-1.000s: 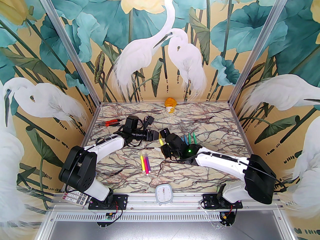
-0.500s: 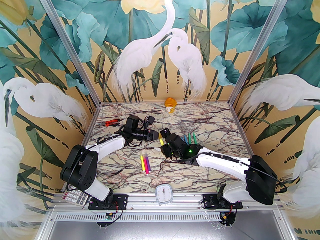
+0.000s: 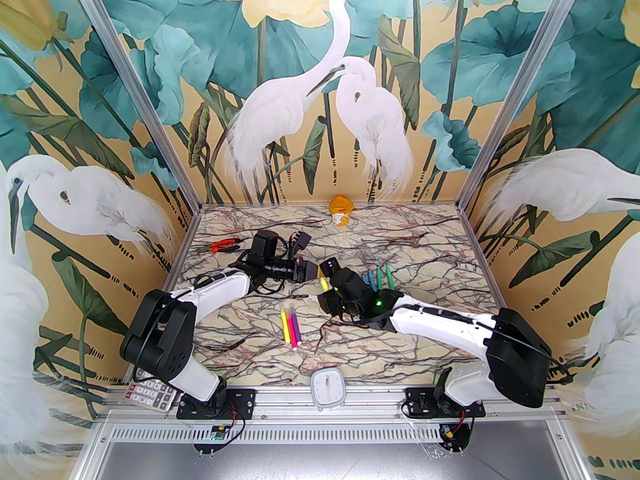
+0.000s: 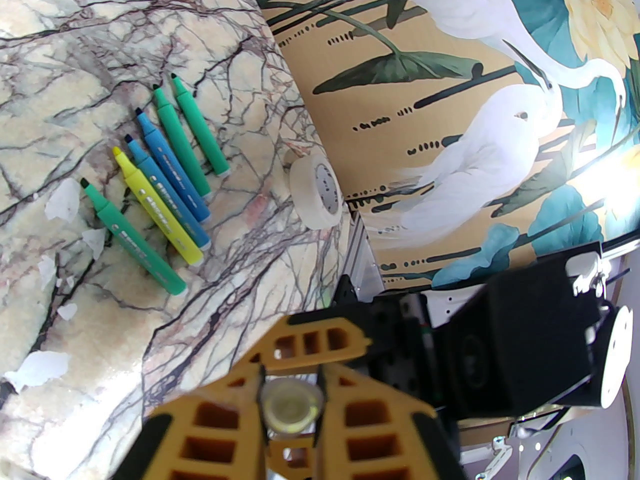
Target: Open the pen caps
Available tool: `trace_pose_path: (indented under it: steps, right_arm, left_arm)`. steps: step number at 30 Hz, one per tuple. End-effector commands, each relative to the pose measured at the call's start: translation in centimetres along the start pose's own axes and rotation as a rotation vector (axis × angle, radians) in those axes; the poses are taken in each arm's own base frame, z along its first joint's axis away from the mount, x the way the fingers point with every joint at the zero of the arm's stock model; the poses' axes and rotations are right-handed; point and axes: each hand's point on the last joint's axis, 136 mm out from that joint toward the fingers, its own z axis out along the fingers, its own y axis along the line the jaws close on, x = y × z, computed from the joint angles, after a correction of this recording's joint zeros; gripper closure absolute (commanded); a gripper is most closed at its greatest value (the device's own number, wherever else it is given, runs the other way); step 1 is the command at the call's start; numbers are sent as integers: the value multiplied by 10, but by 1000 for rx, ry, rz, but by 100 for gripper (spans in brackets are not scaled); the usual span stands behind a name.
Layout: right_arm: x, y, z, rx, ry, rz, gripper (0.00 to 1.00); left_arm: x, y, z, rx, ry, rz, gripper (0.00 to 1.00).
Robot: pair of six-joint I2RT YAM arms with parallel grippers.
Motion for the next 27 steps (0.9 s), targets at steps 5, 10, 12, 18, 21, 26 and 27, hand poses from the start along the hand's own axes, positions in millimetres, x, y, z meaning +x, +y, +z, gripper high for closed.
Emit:
trace_pose_path:
  steps: [5,10,12,18,21,26,27]
  right_arm:
    - [-8,4,4,-15,-21,-4,72]
    - [-6,4,4,-23,-15,-6,84]
    - [-3,4,4,-24,-7,-5,86]
    - [11,0,4,-15,28,-8,91]
    - [21,-4,3,-9,44,-4,92]
    - [36,-9,-2,-6,62,1,93]
    - [37,-10,-2,-6,65,1,94]
  left_arm:
    - [-2,-14,2,51,13,27,95]
    - [-5,-11,2,33,3,29,97]
    - [-6,-8,3,18,-3,25,97]
    - [-13,0,3,-30,-31,20,100]
    - [-17,5,1,-62,-53,18,100]
    - [-25,14,0,-85,-78,-19,100]
    - [-26,15,-1,-86,-84,-25,100]
